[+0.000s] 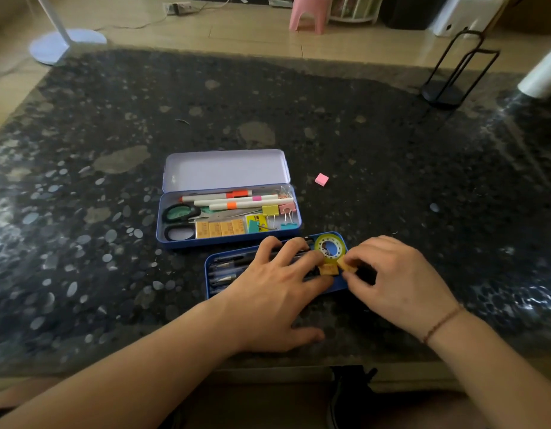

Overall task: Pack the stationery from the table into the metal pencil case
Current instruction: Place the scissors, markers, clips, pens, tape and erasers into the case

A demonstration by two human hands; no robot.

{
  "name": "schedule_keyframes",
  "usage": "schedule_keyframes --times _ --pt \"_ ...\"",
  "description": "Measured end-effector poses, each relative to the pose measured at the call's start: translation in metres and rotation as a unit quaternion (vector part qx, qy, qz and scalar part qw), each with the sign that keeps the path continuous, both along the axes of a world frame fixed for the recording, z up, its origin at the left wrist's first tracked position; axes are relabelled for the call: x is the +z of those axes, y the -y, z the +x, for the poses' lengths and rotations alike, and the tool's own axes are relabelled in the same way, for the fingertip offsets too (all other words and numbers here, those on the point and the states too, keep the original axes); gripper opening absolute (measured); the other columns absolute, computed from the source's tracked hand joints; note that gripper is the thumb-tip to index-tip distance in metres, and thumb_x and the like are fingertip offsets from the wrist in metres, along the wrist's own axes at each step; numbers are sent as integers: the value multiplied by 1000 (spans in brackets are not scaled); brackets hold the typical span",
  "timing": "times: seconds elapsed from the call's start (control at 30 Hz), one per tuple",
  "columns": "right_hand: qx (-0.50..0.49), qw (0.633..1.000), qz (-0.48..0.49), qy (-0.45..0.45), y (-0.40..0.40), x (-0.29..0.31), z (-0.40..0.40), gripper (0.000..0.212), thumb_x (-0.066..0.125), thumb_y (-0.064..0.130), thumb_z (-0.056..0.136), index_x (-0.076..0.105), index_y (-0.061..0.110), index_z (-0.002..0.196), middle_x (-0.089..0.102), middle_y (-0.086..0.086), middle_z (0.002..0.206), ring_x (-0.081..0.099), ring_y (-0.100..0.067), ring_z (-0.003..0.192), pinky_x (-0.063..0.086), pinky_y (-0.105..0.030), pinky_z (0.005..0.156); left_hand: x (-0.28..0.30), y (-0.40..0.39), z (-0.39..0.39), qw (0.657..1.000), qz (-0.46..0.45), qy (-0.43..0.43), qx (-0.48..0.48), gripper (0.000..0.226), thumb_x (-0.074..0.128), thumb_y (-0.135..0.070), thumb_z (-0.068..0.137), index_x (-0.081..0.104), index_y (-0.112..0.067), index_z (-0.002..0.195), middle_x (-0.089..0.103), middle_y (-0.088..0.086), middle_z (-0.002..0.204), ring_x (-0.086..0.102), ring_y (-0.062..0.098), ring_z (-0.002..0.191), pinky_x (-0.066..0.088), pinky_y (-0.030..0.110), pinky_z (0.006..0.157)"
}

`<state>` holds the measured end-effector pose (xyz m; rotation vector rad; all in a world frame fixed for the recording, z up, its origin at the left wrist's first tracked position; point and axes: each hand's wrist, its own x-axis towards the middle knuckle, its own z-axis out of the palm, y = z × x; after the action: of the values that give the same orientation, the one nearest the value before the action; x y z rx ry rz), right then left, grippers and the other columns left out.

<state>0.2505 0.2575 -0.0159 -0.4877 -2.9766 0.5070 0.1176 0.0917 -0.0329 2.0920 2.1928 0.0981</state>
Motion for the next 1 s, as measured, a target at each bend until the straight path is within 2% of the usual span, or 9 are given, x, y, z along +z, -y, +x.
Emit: schedule_keyframes --times 0.07,0.27,0.4,0.6,0.7,0.77,0.83,0.93,1.0 --pt "-6 1000 -6 22 1 0 0 18 60 36 77 68 26 88 62 12 87 54 -3 83 53 -25 72 1 0 -1 1000 1 -1 0 70 45 -71 79 42 -30 136 37 0 142 25 28 135 23 53 108" --pt "-29 998 -17 47 2 -1 -2 9 71 34 79 67 27 82 58 13 81 52 -3 77 47 -20 67 0 -1 0 1000 1 1 -2 71 44 -72 79 38 -33 138 35 0 143 25 28 135 22 52 108" --pt "-75 992 -90 52 -1 -2 -4 6 74 28 79 69 30 82 58 14 78 55 -1 73 46 -18 66 0 -3 1 1000 4 2 -1 71 45 -71 78 39 -33 138 36 1 143 24 28 134 23 52 107" --pt "-96 986 -110 75 0 4 -5 9 73 31 78 65 36 79 59 17 76 57 2 70 41 -12 61 -1 -6 2 1000 6 1 10 70 44 -72 78 42 -32 135 37 1 141 26 28 133 25 52 105" --pt "-170 974 -150 -13 -16 17 -16 9 73 27 79 67 33 81 65 15 78 60 0 73 45 -17 64 -2 -5 1 1000 5 9 13 69 44 -72 79 40 -33 135 35 1 142 24 28 133 24 52 105" --pt "-189 970 -143 -61 -31 23 -37 16 72 22 80 65 32 90 65 11 84 60 -4 74 47 -21 67 -2 -4 1 1000 4 15 12 69 45 -71 79 39 -32 135 34 2 143 24 28 134 24 52 106" --pt "-159 983 -89 -29 -43 20 -68 29 72 23 80 63 29 107 63 5 99 56 -8 74 44 -23 71 -2 -5 2 1000 4 19 8 68 45 -71 80 39 -32 135 33 2 143 24 27 134 24 51 107" --pt "-123 991 -39 42 -49 9 -114 53 71 29 81 52 27 130 51 -2 128 55 -17 101 47 -31 88 -2 -6 2 1000 4 20 9 69 44 -71 80 39 -31 135 34 1 142 23 26 134 24 52 107" --pt "-112 990 -40 71 -50 2 -136 55 69 26 83 48 27 134 45 -1 134 53 -17 112 45 -34 93 -2 -6 2 1000 0 20 9 68 44 -71 81 39 -32 136 34 1 143 23 27 134 25 52 107"
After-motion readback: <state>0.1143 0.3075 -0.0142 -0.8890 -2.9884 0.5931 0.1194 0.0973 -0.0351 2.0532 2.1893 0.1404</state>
